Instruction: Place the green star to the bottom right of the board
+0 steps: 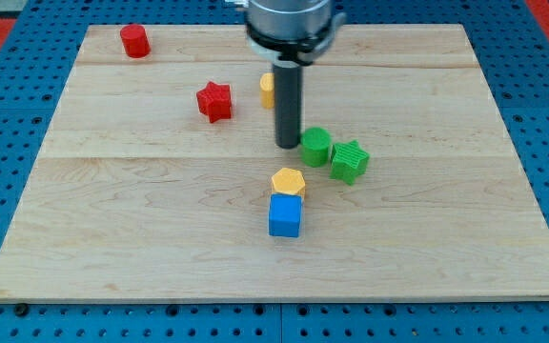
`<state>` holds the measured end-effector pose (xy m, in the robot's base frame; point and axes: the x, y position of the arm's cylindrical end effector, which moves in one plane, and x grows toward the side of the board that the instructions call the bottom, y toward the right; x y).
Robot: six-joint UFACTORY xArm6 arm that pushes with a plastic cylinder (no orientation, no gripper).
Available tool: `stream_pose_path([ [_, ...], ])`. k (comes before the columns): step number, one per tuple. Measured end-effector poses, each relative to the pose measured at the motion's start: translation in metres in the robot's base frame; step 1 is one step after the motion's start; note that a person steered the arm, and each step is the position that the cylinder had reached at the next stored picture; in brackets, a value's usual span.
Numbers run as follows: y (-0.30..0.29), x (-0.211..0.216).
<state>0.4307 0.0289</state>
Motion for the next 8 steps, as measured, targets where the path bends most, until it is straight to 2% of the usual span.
stream_pose_path([
  [1, 0.059, 0.017],
  [2, 0.091, 0.027],
  [4, 0.098, 0.096],
  [5, 0.112, 0.103],
  [6, 0.109, 0.087],
  [8, 0.174, 0.086],
])
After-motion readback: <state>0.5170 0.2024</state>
